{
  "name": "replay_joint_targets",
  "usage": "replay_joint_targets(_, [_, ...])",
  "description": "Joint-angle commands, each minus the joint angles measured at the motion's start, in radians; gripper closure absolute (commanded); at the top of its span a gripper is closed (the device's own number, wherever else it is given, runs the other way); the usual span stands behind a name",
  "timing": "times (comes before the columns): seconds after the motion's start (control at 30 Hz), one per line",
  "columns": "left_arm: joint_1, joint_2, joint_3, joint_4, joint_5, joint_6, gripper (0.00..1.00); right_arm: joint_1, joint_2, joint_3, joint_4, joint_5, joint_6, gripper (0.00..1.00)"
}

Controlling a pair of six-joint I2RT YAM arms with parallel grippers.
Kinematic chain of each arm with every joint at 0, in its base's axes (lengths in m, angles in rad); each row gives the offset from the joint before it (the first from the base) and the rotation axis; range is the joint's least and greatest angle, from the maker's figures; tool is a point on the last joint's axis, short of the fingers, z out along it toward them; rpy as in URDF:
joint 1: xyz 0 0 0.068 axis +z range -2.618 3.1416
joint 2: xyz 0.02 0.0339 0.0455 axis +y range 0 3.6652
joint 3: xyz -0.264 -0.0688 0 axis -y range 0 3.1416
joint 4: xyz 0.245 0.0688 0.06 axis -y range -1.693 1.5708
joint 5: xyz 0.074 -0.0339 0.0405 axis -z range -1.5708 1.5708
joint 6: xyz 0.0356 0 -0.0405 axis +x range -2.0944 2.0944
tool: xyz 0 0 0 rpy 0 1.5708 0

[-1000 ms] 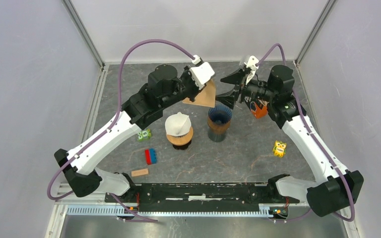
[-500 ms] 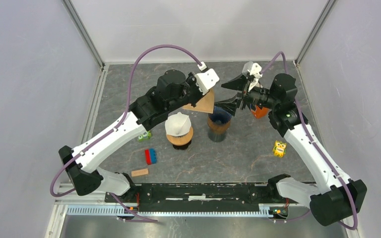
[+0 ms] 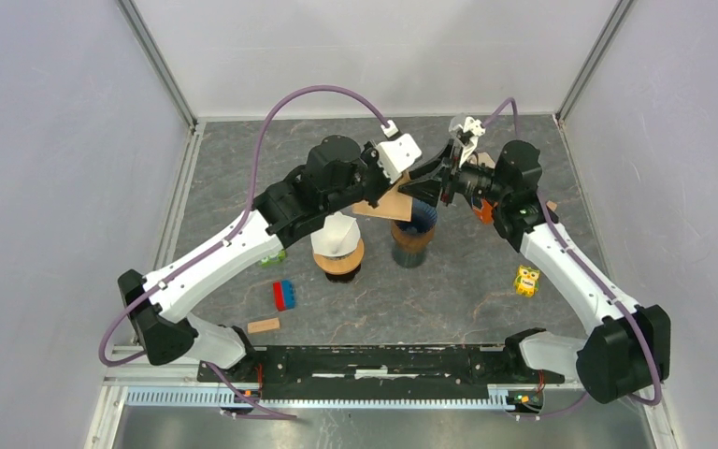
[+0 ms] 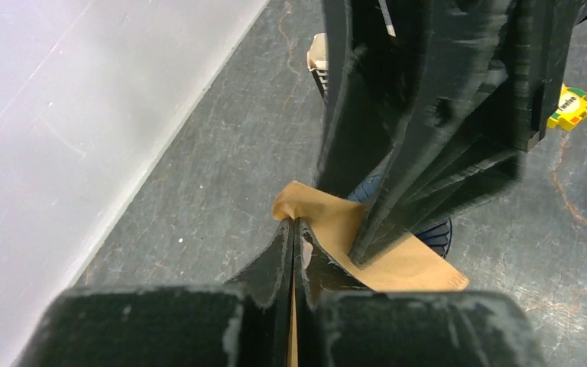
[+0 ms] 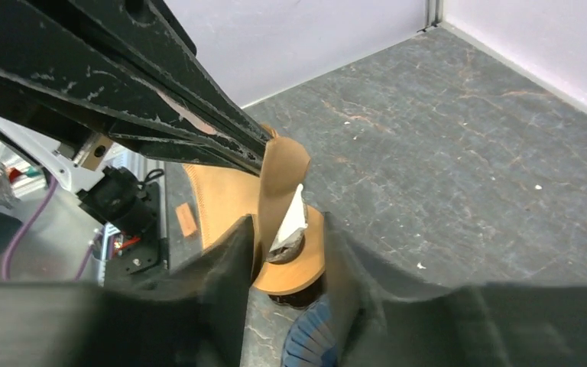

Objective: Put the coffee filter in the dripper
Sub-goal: Pick up the coffee filter from the center of the board.

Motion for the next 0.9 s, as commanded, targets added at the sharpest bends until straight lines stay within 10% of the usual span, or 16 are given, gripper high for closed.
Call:
replay_joint_targets(0.0, [-0.008,0.001,0.000,0.025,0.034,-0.067,0.98,0.003,-0.002,-0.030,0.142,-0.063,0.080,0.74])
replay_joint_targets(0.1, [-0.002,-0.034,-0.015,0.000,0.132,-0.054,0.86,-0.005,-0.026,-0.057,0.086,-0.054,-0.012,1.00])
replay_joint_targets(0.23, [0.027,-0.112,-0.032,-0.095,0.288,0.003,0.43,-0.033,-0.084,-0.137,0.089,-0.120,-0.112,1.00])
replay_joint_targets(0.37, [0.086,-0.183,-0.032,-0.222,0.436,0.054,0.25,-0.042,-0.147,-0.165,0.021,-0.204,-0.249,1.00])
replay_joint_targets(0.87, [0.106,-0.211,-0.092,-0.392,0.832,0.161,0.49,-0.043,-0.280,-0.212,0.017,-0.561,-0.318,1.00])
